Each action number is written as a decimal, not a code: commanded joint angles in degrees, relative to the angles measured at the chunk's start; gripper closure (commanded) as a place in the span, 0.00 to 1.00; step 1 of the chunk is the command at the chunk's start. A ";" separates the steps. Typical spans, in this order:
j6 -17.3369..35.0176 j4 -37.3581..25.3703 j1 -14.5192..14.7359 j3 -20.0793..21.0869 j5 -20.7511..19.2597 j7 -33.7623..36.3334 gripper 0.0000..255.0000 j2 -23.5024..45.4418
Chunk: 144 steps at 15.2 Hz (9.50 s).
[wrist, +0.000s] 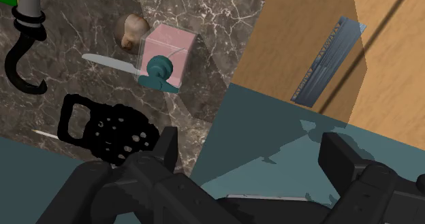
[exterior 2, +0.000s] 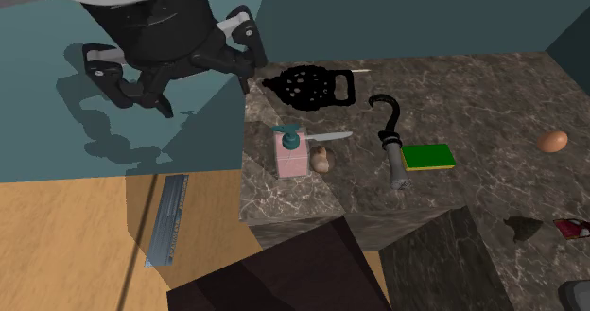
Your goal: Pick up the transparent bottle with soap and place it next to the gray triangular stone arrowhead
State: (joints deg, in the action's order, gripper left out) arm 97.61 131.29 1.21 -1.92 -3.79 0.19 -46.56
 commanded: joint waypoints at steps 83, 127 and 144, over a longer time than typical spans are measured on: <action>2.78 -12.02 -4.64 -8.48 -5.69 -8.24 1.00 23.08; -4.36 -39.23 -14.46 -46.12 -2.65 -57.85 1.00 38.18; -4.16 -53.07 -29.81 -55.77 19.93 -81.01 1.00 62.76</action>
State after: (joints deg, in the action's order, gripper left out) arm 92.14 76.53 -29.36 -57.57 16.65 -80.98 16.78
